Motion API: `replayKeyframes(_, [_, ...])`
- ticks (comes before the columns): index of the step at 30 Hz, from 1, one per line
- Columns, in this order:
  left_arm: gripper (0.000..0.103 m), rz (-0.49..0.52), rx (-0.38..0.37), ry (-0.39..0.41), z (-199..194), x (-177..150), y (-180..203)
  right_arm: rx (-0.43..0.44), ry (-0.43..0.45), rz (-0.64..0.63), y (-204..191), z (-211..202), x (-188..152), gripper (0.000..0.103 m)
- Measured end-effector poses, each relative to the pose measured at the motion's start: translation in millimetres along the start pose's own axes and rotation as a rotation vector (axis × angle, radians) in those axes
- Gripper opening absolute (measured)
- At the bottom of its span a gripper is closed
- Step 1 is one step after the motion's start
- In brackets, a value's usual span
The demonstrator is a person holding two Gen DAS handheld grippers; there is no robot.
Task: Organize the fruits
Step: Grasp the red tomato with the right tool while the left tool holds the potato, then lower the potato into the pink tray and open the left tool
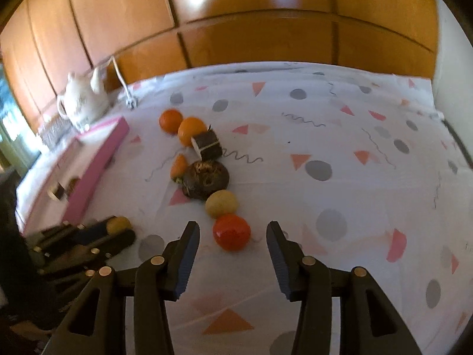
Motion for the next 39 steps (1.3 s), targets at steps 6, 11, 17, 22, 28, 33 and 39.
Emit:
replayKeyframes(6, [0.026, 0.005, 0.006, 0.009, -0.8, -0.5, -0.1, -0.049, -0.018, -0.034, 0.0, 18.6, -11.6, 0.029])
replayKeyframes(11, [0.026, 0.004, 0.012, 0.01, -1.0, -0.6, 0.4, -0.021, 0.003, 0.0, 4.5, 19.1, -15.9, 0.03])
replayKeyframes(17, [0.025, -0.008, 0.01, -0.009, -3.7, 1.8, -0.2, 0.017, 0.031, 0.046, 7.6, 18.2, -17.0, 0.03])
replayKeyframes(22, [0.025, -0.026, 0.011, -0.018, -12.9, 3.4, -4.6, 0.019, 0.054, 0.03, 6.7, 17.9, -17.9, 0.03])
replayKeyframes(28, [0.025, -0.079, 0.021, 0.017, -33.9, 19.1, -22.8, 0.017, 0.06, 0.019, 7.4, 16.9, -18.2, 0.03])
replayKeyframes(33, [0.025, -0.186, 0.055, 0.021, -48.1, 30.6, -63.8, 0.008, 0.063, 0.012, 6.2, 16.9, -18.2, 0.03])
replayKeyframes(39, [0.025, -0.299, 0.163, 0.047, -56.8, 51.3, -138.6, 0.0, 0.064, 0.008, 4.7, 17.7, -17.9, 0.03])
Point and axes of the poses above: each gripper's, at about its wrist camera, not at the fingertips, and z roughly the way its jaws point, y to its right, x to its top, the point moved 8 cm from there along z, roughly the way its jaws point, and after that the axes turned 9 degrees about y, right-handed, at the moved point
